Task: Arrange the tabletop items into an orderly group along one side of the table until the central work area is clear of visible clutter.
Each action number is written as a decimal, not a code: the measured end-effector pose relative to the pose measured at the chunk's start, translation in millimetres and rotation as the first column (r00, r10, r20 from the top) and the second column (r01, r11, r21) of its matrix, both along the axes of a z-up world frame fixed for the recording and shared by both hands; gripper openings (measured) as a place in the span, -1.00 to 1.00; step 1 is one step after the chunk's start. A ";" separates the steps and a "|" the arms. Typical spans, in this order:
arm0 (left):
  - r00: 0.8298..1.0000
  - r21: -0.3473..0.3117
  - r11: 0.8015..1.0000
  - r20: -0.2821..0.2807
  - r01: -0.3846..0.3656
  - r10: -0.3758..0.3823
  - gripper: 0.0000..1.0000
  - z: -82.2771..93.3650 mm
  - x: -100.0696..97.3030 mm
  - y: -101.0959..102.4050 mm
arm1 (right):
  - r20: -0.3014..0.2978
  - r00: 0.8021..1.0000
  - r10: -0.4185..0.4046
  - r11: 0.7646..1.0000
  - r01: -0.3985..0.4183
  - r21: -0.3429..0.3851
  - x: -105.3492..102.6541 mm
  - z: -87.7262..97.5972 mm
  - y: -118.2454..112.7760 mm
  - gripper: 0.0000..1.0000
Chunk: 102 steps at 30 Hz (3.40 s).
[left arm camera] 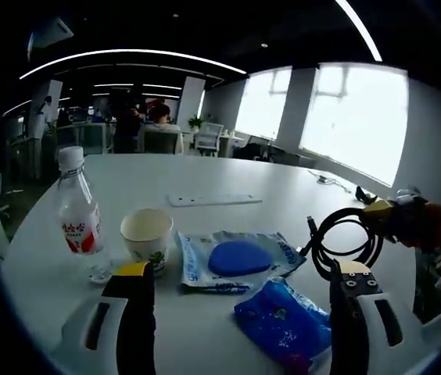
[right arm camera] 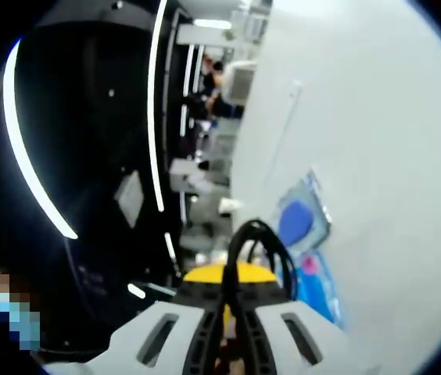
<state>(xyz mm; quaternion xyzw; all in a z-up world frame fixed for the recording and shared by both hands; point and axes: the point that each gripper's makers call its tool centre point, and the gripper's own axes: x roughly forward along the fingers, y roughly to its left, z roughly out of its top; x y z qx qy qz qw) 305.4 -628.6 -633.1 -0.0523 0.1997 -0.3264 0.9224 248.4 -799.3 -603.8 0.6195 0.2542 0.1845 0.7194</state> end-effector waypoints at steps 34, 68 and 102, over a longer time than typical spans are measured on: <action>1.000 0.025 0.999 -0.011 -0.022 0.022 0.74 2.7 -10.7 12.0 | -0.133 0.990 0.040 0.999 -0.042 -0.014 -22.4 -57.3 -26.3 -1.00; 0.996 0.026 0.997 -0.030 -0.079 0.080 0.68 2.9 -9.7 31.8 | -0.214 0.977 0.005 0.875 -0.108 -0.472 -7.9 -115.2 -76.9 -0.96; 0.996 0.055 0.996 -0.041 -0.076 0.078 0.69 -2.1 -9.4 37.9 | -0.154 0.988 0.031 0.658 -0.136 -0.741 16.9 -113.4 -96.4 -0.21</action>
